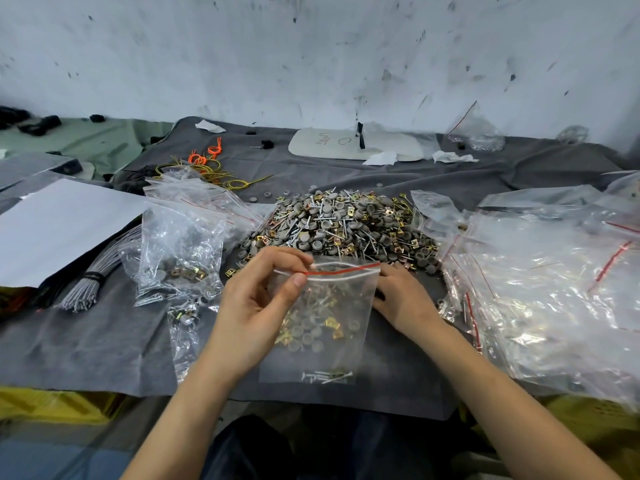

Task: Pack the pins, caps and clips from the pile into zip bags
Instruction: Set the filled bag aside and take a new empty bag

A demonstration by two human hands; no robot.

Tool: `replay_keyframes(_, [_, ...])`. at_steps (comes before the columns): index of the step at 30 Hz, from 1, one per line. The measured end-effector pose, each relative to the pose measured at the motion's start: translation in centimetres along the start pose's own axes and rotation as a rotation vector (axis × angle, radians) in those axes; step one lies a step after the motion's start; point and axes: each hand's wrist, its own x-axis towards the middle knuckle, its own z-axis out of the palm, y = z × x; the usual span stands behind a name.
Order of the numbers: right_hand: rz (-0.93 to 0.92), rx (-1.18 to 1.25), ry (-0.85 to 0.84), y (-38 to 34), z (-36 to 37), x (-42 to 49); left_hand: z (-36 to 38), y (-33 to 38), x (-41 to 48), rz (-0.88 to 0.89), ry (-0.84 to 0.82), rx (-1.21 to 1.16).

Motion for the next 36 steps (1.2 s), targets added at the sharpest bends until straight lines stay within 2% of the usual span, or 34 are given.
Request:
replay_keyframes(3, [0.035, 0.1, 0.056, 0.3, -0.6, -0.3, 0.1, 0.0, 0.0, 0.007, -0.03, 0.02])
replay_keyframes(6, [0.095, 0.343, 0.249, -0.2, -2.9, -0.8, 0.1, -0.1, -0.2, 0.005, -0.048, 0.012])
replay_keyframes(9, [-0.019, 0.474, 0.361, -1.9, -6.5, -1.3, 0.6, -0.1, -0.3, 0.02, -0.092, 0.014])
replay_keyframes(12, [-0.23, 0.536, 0.34, -4.1, -10.0, -2.5, 1.3, -0.1, -0.2, 0.048, -0.123, 0.032])
replay_keyframes(17, [-0.44, 0.348, 0.232, -5.6, -11.5, -3.7, 1.4, -0.1, 0.0, 0.065, -0.118, 0.026])
replay_keyframes(19, [-0.374, 0.517, 0.246, -4.8, -11.6, -3.6, 1.3, 0.0, 0.0, 0.059, -0.112, 0.017])
replay_keyframes(21, [-0.181, 0.735, 0.356, -3.0, -11.4, -2.7, 1.2, 0.2, 0.0, 0.05, -0.102, 0.019])
replay_keyframes(22, [-0.061, 0.742, 0.373, -2.0, -10.9, -1.9, 1.1, 0.3, -0.1, 0.043, -0.099, 0.022])
replay_keyframes(24, [0.16, 0.547, 0.207, 0.0, -8.8, -0.5, 0.9, 0.4, -0.1, 0.035, -0.094, 0.027])
replay_keyframes(26, [0.28, 0.329, 0.004, 1.1, -5.3, 0.0, 0.8, 0.4, -0.2, 0.034, -0.092, 0.022])
replay_keyframes(28, [0.288, 0.199, -0.029, 1.7, -2.6, 0.0, 0.8, 0.3, -0.3, 0.038, -0.09, 0.013])
replay_keyframes(31, [0.278, 0.163, 0.042, 1.9, -1.6, 0.2, 0.8, 0.2, -0.3, 0.037, -0.095, 0.029])
replay_keyframes(34, [0.244, 0.076, 0.038, 1.7, -1.5, 0.1, 0.9, 0.1, -0.4, 0.038, -0.103, 0.018])
replay_keyframes(36, [0.248, 0.173, 0.138, 1.3, -2.2, -0.3, 0.9, -0.1, -0.4, 0.048, -0.103, 0.009])
